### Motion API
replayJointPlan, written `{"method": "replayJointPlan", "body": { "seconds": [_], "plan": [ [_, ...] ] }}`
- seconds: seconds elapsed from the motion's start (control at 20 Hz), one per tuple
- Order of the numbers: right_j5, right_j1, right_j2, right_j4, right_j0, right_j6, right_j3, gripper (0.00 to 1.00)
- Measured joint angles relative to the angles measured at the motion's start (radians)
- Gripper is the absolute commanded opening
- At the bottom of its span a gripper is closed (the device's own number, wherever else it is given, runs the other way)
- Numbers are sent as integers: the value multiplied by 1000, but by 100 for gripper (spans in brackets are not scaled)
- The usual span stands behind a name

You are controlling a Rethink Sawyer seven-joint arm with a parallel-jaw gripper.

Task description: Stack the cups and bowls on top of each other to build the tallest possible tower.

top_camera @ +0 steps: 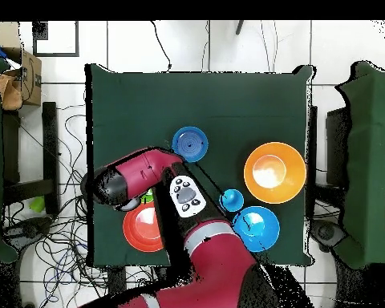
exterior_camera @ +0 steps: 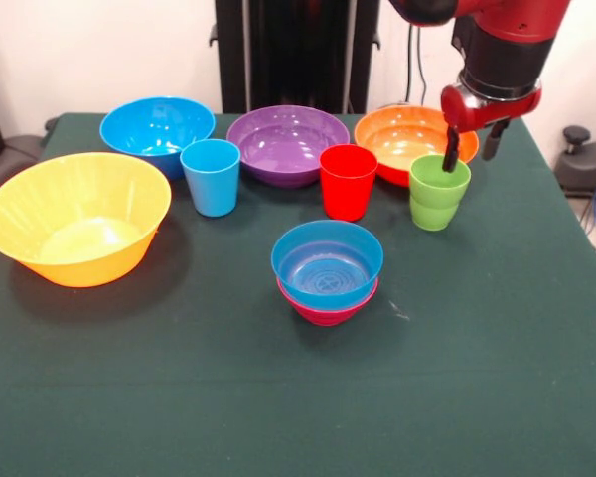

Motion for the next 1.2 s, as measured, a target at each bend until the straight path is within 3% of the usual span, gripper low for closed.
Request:
{"method": "replayJointPlan", "body": {
  "seconds": [1.2],
  "plan": [
    [-8,67,-17,0,42,0,2,100]
  ]
}}
